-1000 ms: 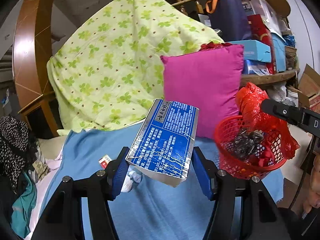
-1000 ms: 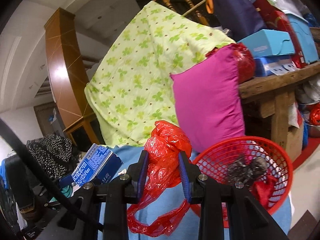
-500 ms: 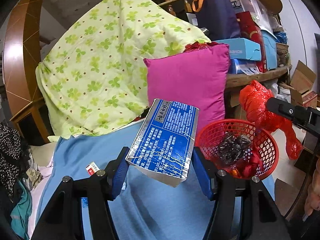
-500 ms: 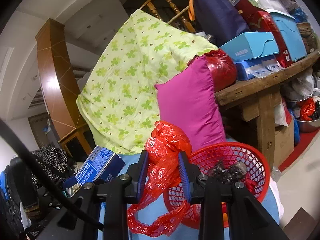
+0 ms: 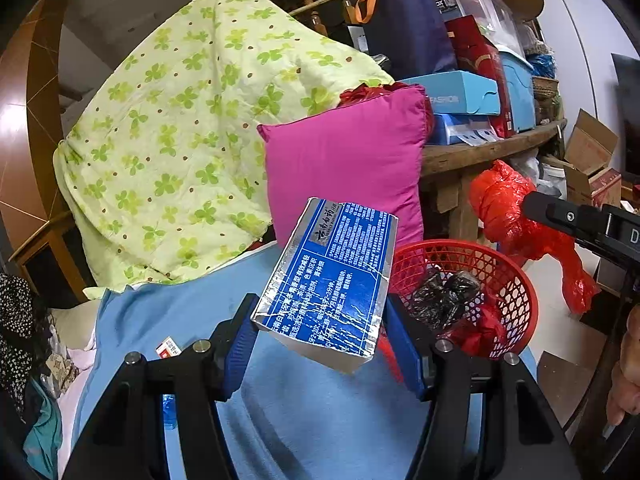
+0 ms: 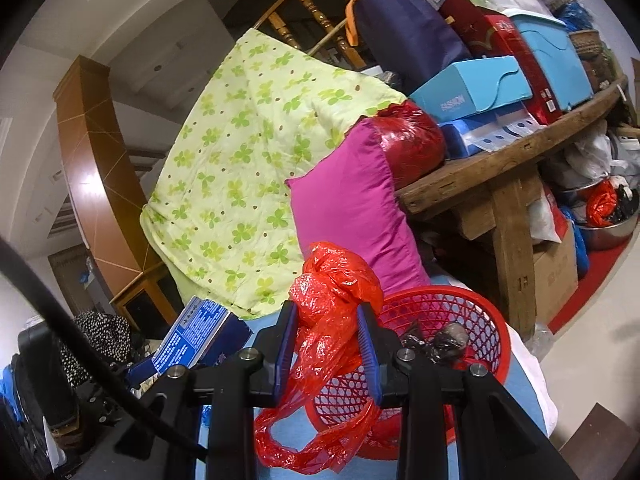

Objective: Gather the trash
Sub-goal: 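Carry the blue box and red bag toward the red basket with both tools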

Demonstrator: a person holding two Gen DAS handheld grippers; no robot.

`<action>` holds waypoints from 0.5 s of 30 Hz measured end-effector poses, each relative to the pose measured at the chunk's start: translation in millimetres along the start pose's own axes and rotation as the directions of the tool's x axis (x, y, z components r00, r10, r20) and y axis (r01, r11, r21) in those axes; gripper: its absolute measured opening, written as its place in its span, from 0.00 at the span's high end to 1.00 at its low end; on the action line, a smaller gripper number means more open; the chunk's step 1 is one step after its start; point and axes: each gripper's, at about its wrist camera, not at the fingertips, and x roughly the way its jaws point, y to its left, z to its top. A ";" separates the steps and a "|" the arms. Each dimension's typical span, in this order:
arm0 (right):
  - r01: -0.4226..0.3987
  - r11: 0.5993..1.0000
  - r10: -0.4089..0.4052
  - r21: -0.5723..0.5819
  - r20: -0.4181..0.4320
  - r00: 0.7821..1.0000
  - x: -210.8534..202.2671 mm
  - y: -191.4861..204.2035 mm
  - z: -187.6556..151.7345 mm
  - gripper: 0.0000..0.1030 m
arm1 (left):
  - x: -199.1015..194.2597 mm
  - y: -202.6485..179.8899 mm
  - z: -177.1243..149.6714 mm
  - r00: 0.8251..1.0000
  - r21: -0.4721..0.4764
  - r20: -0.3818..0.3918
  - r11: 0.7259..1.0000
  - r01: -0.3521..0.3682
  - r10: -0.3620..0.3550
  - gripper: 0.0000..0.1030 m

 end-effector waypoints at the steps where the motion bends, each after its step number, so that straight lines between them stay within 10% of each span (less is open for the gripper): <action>1: 0.003 1.000 -0.003 0.002 0.002 1.000 -1.5 -0.8 0.1 0.69 | 0.3 -1.5 0.6 1.000 0.000 -0.001 1.000 0.005 -0.005 0.38; 15: 0.040 0.998 -0.041 0.041 0.014 0.999 -10.0 -21.6 1.1 0.69 | 6.7 -14.1 -1.2 0.998 0.007 -0.011 0.998 0.064 -0.063 0.38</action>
